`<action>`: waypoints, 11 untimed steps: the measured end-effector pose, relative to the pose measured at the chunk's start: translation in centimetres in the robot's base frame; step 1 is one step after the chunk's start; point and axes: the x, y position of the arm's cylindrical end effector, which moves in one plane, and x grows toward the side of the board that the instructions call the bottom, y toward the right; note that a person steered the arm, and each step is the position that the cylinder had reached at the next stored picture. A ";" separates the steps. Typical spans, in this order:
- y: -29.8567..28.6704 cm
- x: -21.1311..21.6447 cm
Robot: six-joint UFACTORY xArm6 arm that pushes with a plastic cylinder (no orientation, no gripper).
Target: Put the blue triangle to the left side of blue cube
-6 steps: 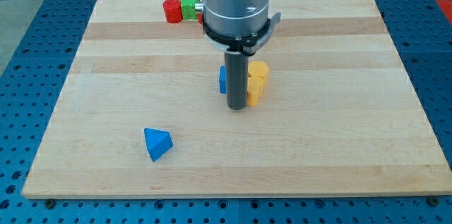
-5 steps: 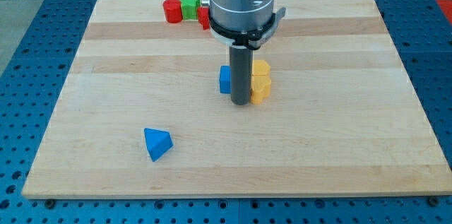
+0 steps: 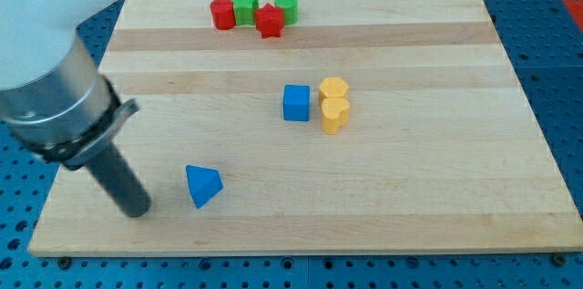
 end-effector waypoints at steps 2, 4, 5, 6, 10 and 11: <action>13.2 -0.3; 4.3 0.1; 0.7 1.9; -0.3 0.2; 1.5 -2.2; 3.5 -4.1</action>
